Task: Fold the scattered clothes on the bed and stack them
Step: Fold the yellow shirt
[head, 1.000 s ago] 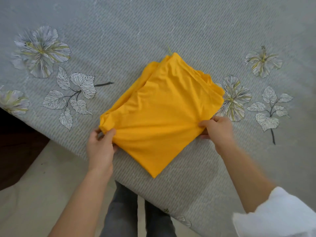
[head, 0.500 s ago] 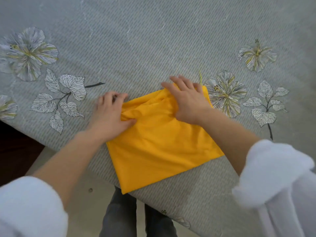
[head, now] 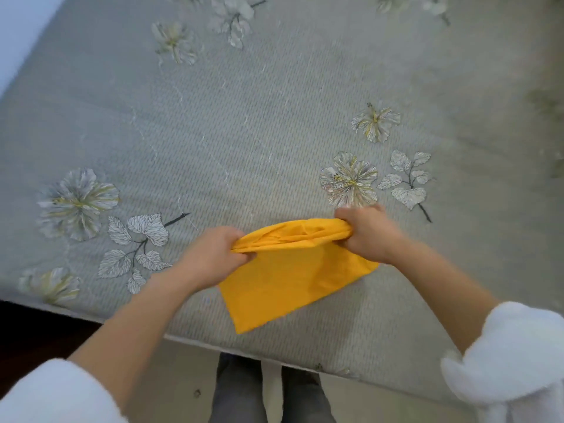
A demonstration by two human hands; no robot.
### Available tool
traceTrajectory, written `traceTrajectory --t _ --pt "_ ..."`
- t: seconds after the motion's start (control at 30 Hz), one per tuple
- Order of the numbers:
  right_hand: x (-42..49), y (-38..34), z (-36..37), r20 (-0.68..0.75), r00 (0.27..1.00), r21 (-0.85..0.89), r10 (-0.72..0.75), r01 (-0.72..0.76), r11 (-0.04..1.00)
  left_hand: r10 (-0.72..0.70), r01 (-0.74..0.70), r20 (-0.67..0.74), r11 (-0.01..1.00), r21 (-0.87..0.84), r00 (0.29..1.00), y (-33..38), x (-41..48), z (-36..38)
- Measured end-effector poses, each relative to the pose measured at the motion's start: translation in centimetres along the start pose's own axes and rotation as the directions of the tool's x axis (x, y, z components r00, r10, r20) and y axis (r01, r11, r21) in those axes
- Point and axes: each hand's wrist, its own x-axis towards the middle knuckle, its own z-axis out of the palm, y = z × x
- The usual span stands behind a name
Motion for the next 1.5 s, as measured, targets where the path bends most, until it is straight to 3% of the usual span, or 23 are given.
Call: traceTrajectory --t 0.2,0.37,0.57,0.77,1.13,1.33,1.5 --pt "-14.9 -0.6 -2.4 -0.25 0.93 0.246 0.269 -0.208 0.947 0.226 -0.227 0.025 0.97 0.092 0.974 8.0 -5.4 -2.7" --pt "-25.4 0.0 -1.7 -0.253 0.869 0.392 0.426 -0.31 0.866 0.392 -0.412 0.145 0.896 0.163 0.909 15.9 -7.0 -2.8" --pt "-37.2 2.0 -1.8 -0.257 0.742 0.572 0.62 -0.4 0.716 0.574 -0.663 0.352 0.712 0.232 0.739 27.1 -8.5 0.5" --pt "-50.2 5.5 -0.2 -0.254 0.57 0.659 0.781 -0.489 0.572 0.662 -0.825 0.505 0.519 0.225 0.554 37.1 -12.4 8.9" --pt "-72.4 15.4 3.8 -0.323 0.342 0.782 0.882 -0.429 0.453 0.753 -0.936 0.556 0.294 0.193 0.351 54.0 -21.2 26.4" --pt "-81.4 20.4 5.6 -0.349 0.286 0.797 0.893 -0.411 0.443 0.765 -0.963 0.584 0.217 0.162 0.271 61.9 -24.3 34.1" --pt "-86.6 26.1 6.0 -0.304 0.259 0.776 0.917 -0.492 0.396 0.751 -0.977 0.626 0.143 0.156 0.21 69.1 -25.4 40.2"
